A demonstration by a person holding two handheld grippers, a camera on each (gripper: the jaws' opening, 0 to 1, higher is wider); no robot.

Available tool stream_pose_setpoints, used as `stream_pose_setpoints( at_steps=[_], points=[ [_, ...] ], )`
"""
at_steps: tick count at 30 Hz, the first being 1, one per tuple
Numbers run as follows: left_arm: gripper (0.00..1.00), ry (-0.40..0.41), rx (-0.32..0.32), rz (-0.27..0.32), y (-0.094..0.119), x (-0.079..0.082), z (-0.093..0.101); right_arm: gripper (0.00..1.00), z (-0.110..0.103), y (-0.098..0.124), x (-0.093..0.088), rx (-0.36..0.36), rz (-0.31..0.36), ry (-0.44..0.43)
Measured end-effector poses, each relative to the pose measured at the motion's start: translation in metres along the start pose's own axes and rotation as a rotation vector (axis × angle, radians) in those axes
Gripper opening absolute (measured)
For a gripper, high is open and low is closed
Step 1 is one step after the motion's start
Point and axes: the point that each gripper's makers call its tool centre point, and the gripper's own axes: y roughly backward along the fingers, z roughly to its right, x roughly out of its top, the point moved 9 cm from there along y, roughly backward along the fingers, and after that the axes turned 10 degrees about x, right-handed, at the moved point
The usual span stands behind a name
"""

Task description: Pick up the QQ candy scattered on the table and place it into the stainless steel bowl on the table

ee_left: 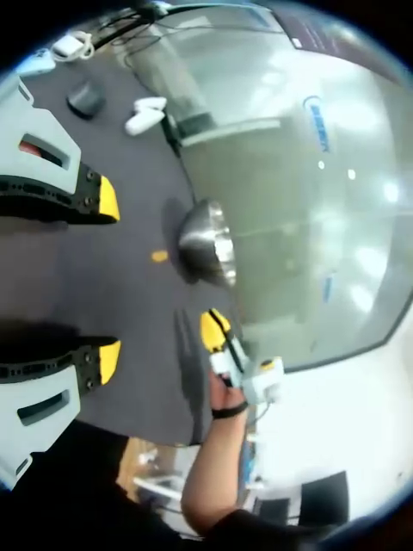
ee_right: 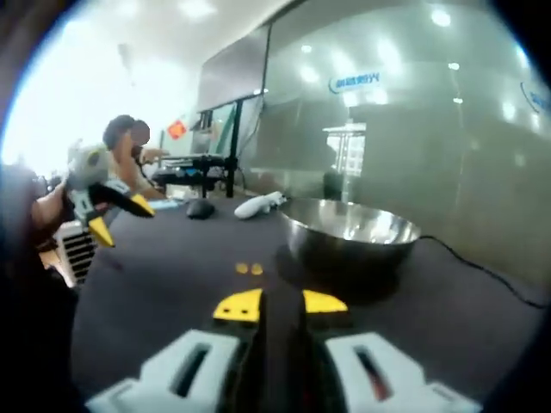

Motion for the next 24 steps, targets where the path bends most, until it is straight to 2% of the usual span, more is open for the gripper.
stream_pose_setpoints(
  at_steps=[4,7,17,24],
  points=[
    [0.53,0.001,0.004,-0.001,0.001,0.0,-0.001,0.16,0.004,-0.017,-0.003,0.035,-0.031,0.025],
    [0.53,0.0,0.004,0.001,0.001,0.001,0.0,0.16,0.007,-0.027,-0.003,0.044,-0.03,0.007],
    [0.53,-0.004,0.006,0.004,0.003,0.002,-0.001,0.16,-0.003,-0.071,-0.005,0.077,-0.096,0.024],
    [0.53,0.005,0.017,0.0,0.006,0.0,-0.003,0.16,-0.01,-0.095,-0.009,0.089,-0.129,0.002]
  ],
)
